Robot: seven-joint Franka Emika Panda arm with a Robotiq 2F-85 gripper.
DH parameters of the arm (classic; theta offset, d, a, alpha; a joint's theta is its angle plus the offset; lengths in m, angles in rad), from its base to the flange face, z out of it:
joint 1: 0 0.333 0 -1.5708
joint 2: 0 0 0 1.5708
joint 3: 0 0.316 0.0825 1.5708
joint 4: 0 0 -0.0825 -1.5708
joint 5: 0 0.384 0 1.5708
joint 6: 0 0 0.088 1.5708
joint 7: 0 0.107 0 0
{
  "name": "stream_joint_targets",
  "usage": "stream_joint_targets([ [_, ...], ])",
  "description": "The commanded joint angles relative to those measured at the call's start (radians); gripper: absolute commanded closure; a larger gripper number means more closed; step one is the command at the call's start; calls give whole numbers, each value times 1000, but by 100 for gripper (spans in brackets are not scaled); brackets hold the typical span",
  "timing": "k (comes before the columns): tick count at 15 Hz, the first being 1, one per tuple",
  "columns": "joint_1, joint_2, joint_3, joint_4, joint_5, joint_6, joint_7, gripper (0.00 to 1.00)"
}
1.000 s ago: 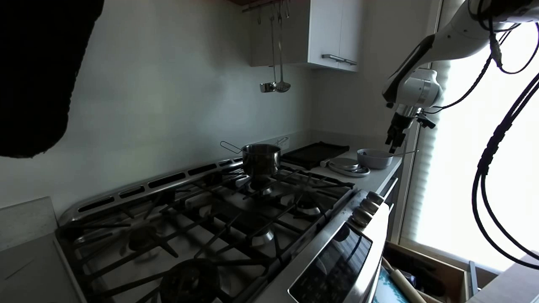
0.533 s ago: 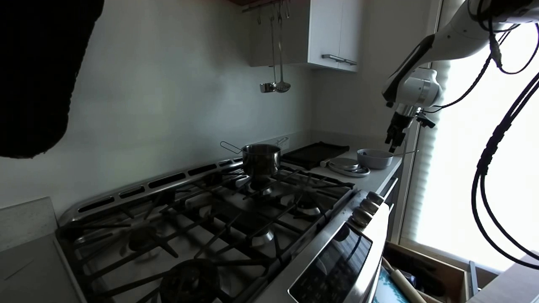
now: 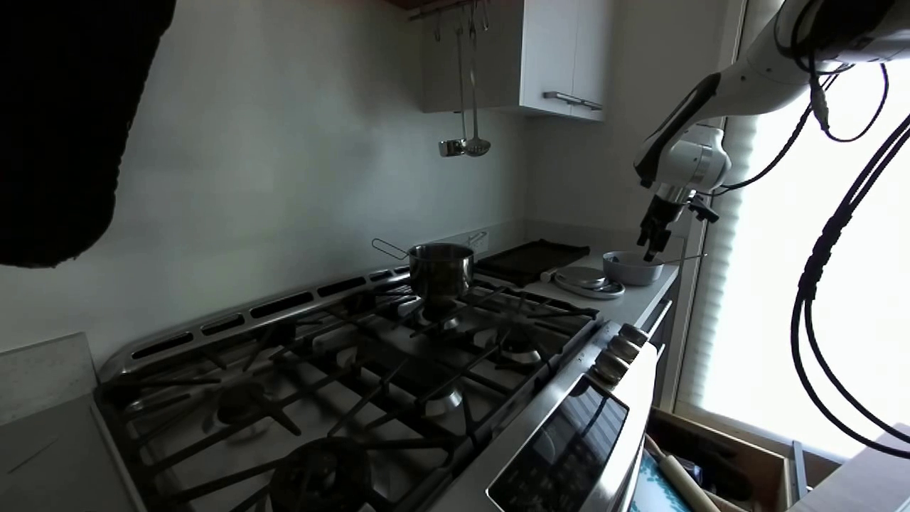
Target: Put the grey bowl on the stove, then remove the serve spoon from the bowl
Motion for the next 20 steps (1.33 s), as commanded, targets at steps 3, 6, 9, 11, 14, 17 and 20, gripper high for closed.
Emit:
stream_joint_targets([
  [3,-48,149,46,173,-9,-29,-54,0],
  [6,-62,216,62,245,-10,-31,-62,0],
  [9,-77,274,78,311,-13,-35,-75,0],
  [11,-83,305,87,348,-18,-43,-81,6],
  [14,-86,339,92,397,-25,-62,-82,40],
  [17,-83,369,90,441,-31,-80,-75,56],
  [20,-79,391,87,474,-39,-97,-72,85],
])
